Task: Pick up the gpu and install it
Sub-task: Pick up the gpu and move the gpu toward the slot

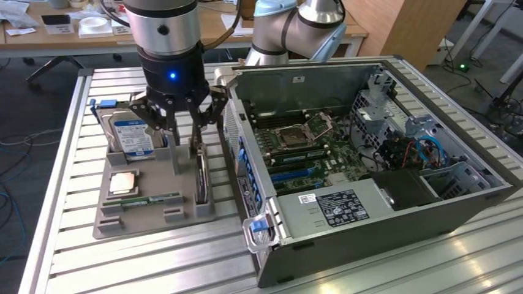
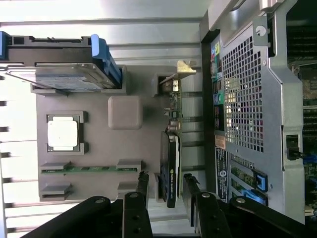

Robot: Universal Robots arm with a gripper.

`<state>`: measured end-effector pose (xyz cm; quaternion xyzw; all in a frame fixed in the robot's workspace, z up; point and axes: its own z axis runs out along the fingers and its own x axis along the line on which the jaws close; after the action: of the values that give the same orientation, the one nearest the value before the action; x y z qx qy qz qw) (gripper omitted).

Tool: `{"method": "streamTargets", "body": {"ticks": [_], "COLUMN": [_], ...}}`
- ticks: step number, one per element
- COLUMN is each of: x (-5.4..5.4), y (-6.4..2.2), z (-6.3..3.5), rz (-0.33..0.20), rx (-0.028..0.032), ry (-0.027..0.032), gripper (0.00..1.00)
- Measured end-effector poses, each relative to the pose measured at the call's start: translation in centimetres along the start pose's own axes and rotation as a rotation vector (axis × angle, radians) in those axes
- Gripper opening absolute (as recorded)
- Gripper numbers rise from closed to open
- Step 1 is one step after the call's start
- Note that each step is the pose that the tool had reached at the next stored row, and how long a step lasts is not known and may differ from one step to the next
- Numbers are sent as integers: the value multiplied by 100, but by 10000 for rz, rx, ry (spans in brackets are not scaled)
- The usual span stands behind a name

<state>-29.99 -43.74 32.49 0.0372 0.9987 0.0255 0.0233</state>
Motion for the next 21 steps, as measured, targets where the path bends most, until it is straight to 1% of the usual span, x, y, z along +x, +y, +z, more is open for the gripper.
{"method": "streamTargets", "body": {"ticks": [7,17,21], "x": [-70,-64,-64], "y": [5,-1,-1], "z": [18,195,206], "rz": [2,2,2], "rx": [4,5,5], "ry": [43,43,45], "gripper": [42,42,42]}}
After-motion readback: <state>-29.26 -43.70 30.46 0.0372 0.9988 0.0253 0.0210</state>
